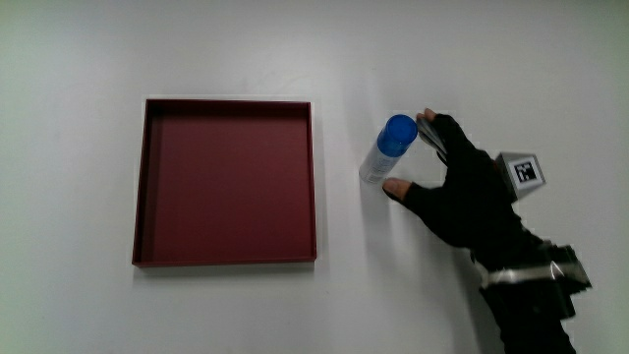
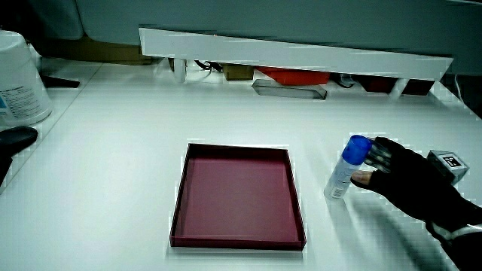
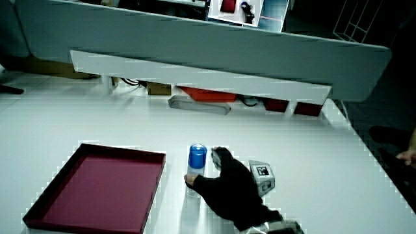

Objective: Place glue on desk

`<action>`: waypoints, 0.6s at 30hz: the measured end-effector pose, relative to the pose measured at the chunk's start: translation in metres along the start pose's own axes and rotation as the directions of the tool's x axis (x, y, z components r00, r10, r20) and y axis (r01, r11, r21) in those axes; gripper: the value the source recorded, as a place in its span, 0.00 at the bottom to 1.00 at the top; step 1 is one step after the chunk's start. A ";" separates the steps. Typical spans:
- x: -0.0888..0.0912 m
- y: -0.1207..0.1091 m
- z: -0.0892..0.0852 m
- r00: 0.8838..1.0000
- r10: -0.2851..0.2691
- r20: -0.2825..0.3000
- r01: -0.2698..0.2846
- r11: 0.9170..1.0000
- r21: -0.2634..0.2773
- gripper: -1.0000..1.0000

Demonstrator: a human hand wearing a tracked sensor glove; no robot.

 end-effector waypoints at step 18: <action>-0.026 -0.105 -0.033 0.995 0.096 0.035 -0.099 0.991 0.095 0.00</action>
